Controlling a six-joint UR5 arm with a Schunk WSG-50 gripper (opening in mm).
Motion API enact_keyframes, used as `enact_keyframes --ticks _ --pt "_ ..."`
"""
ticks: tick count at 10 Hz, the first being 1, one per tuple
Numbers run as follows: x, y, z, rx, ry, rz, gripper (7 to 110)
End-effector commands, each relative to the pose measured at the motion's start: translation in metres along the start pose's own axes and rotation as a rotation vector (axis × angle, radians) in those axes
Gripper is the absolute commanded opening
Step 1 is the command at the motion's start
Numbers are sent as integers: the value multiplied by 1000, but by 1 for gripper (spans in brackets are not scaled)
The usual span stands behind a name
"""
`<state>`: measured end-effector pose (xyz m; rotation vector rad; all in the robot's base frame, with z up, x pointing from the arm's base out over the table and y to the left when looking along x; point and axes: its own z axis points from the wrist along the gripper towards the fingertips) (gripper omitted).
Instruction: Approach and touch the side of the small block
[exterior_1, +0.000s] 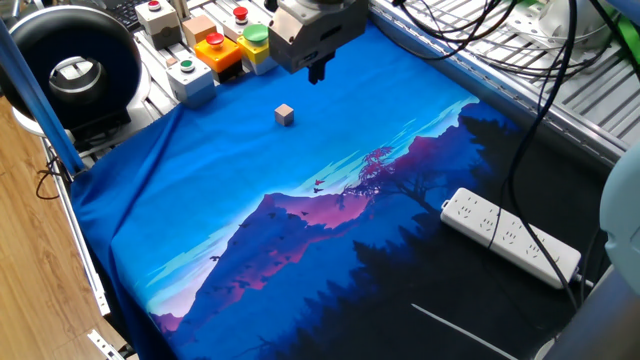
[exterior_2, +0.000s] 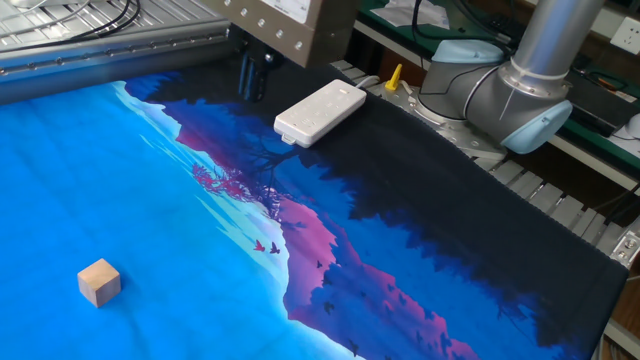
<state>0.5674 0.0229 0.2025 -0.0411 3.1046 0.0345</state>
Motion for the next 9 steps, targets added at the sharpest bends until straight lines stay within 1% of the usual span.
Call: enact_keyframes --ticks 1,3,5,9 --pt "0 7 -3 -20 7 5 7" --pt "0 7 -3 -12 14 14 7" --pt "1 9 -3 -20 16 33 7" --pt "2 4 -2 -9 26 43 7"
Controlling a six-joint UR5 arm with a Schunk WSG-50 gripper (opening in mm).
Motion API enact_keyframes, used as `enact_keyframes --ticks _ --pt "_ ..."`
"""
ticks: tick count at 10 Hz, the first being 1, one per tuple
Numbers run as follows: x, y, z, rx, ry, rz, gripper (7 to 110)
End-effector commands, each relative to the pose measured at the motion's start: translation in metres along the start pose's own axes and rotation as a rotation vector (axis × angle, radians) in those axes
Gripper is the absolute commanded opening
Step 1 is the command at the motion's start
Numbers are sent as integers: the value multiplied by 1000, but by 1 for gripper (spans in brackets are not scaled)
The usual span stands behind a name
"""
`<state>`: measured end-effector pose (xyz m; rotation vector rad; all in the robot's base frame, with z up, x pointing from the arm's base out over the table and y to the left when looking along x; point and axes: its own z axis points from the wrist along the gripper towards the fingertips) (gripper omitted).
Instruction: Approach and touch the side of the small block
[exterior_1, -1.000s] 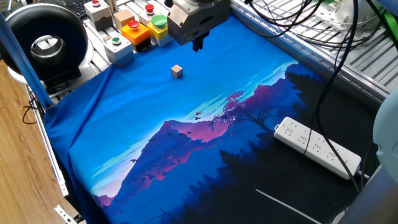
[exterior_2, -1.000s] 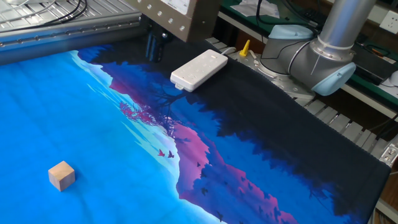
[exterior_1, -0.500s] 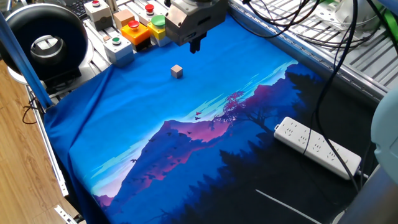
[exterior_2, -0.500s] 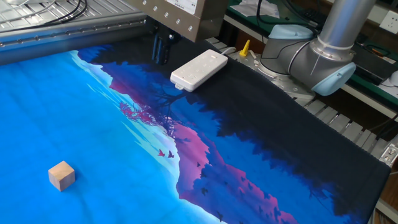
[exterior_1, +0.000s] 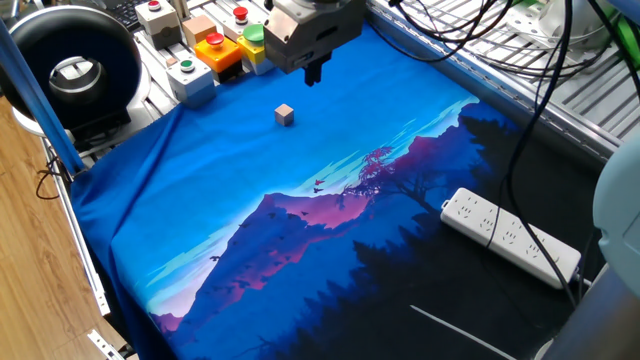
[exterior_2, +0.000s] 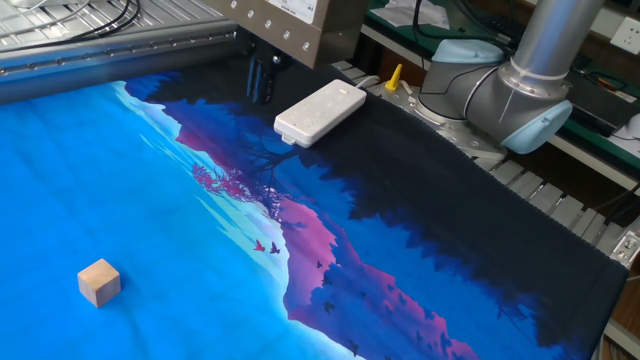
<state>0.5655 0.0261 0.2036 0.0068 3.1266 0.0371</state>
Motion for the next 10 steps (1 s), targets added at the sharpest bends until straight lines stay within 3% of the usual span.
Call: enact_keyframes --ticks 1,6,10 --pt "2 -1 -1 -2 12 12 7" --pt "2 -1 1 -2 12 24 7" --pt "-29 16 28 -16 -20 40 7"
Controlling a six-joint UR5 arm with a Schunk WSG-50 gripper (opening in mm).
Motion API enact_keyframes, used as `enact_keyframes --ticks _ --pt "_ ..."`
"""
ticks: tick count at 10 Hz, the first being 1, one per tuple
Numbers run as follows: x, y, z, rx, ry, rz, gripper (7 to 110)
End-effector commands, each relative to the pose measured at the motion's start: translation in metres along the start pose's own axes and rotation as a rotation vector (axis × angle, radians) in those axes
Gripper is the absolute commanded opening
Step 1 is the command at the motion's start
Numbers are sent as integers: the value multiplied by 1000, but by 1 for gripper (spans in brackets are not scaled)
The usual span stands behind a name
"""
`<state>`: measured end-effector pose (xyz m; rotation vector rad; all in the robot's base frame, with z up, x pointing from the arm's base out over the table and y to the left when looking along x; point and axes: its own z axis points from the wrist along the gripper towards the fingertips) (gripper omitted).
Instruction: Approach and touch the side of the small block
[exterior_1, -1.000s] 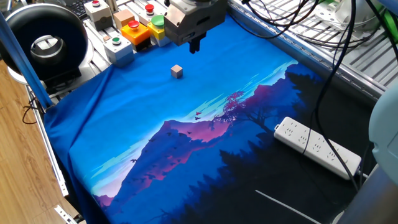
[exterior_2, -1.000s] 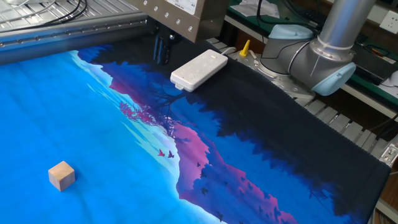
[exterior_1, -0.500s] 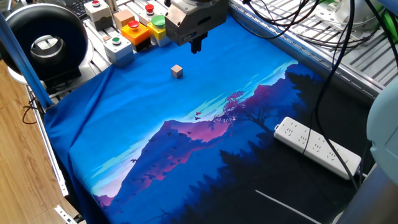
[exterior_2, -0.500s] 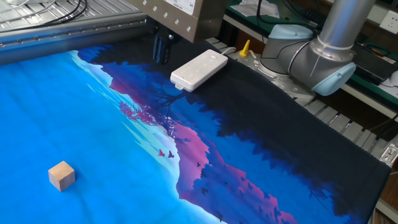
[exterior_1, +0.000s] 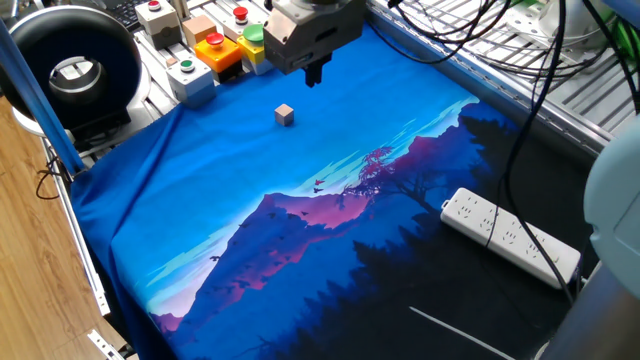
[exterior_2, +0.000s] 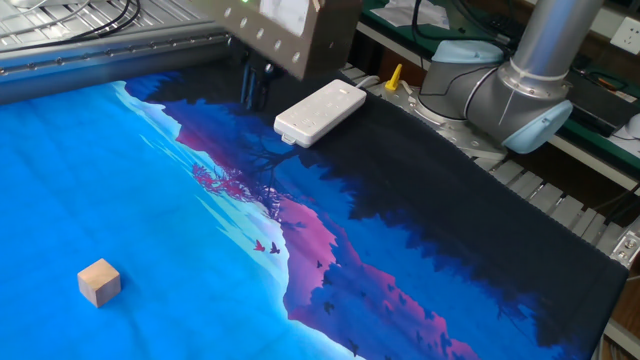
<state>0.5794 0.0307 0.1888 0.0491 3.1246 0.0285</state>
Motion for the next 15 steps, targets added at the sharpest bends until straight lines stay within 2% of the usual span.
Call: enact_keyframes --ticks 1,3,5,8,10,12,15 --pt "-18 20 16 -25 -18 20 7" --pt "-29 36 23 -5 -15 41 7" --pt "-44 33 40 5 -54 -13 7" --pt "-56 27 59 26 -81 -57 7" --pt "-55 25 59 39 -74 -40 7" --pt "-55 28 57 25 -74 -30 7" --pt "-54 27 55 33 -66 -41 7"
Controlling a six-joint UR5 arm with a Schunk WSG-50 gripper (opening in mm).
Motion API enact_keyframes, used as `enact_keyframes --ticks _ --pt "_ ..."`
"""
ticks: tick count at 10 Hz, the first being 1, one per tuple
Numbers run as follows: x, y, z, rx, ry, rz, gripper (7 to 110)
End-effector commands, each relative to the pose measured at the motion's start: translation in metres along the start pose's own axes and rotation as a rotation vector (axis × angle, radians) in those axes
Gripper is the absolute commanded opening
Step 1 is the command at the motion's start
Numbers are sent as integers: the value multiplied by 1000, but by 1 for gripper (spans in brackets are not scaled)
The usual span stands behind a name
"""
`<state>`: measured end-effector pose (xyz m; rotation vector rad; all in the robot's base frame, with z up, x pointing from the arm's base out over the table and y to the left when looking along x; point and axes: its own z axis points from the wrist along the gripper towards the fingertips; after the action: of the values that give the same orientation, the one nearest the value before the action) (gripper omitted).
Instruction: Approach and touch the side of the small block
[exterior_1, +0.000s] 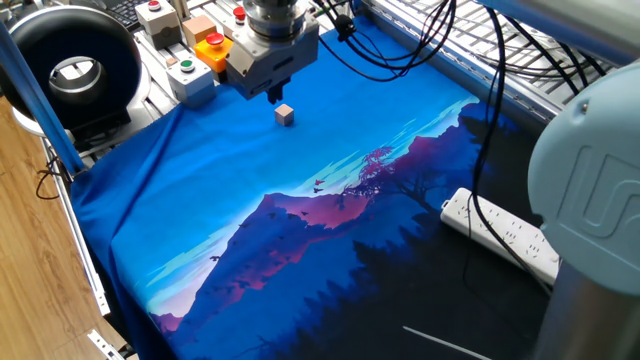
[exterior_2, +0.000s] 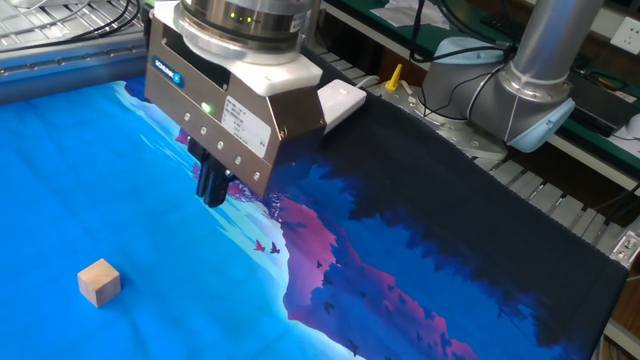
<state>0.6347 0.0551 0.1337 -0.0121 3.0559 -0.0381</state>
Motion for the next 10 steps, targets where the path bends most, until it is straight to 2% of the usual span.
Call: enact_keyframes --ticks 1,4,5,6,7,8,9,10 --pt "2 2 -1 -9 12 -3 7" --pt "1 12 -2 -47 7 -14 7" --pt "5 13 -2 -52 22 -20 7" --pt "16 10 -2 -42 68 -27 7" --pt "33 6 -4 -28 138 -21 7" --pt "40 7 -5 -29 165 -21 7" --pt "39 7 -5 -31 159 -31 7" --pt "43 7 -5 -32 176 -22 7"
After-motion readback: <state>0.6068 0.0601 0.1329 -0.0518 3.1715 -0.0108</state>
